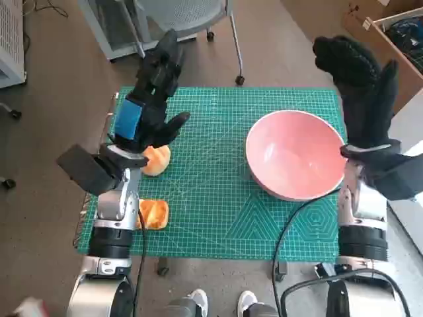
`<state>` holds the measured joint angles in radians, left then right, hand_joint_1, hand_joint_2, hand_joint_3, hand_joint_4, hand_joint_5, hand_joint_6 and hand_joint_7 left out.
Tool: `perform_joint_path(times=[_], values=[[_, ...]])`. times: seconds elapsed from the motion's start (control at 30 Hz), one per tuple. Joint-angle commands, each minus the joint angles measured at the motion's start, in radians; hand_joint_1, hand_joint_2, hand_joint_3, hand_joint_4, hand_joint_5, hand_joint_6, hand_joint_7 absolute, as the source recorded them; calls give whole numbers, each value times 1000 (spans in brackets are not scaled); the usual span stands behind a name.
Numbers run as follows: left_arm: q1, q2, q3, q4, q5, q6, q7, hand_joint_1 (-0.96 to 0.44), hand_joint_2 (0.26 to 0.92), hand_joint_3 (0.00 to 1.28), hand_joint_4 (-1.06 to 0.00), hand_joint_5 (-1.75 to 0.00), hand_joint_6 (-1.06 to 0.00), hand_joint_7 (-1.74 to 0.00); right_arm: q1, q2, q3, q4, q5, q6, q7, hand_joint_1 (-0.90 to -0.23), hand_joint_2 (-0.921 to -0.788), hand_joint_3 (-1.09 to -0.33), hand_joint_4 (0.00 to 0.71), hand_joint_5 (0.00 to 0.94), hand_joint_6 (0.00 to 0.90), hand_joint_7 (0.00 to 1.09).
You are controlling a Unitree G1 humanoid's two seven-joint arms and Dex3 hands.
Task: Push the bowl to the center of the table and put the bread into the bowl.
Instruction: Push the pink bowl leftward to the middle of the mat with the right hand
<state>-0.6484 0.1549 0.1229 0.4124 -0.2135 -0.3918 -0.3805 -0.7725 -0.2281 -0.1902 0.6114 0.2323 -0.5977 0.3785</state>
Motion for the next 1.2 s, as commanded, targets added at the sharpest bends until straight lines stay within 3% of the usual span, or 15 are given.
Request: perform_joint_path(times=[0.03,0.27,1.2], values=[[4,5,6,-14,-11,8,1,-635,921,349,1,1,1,-193,14,10,8,7,-2,18,3,-666,-921,-745,193,1,186,264],[6,1,8,-13,-13,5,-1,-644,921,352,1,1,1,-191,16,6,12,12,-12,8,2,-648,-921,-746,195,1,188,269],[-1,5,10,-6,-2,0,6,-651,921,355,1,1,1,-211,10,-1,7,22,3,4,29,-662,-921,-740,198,2,176,274]])
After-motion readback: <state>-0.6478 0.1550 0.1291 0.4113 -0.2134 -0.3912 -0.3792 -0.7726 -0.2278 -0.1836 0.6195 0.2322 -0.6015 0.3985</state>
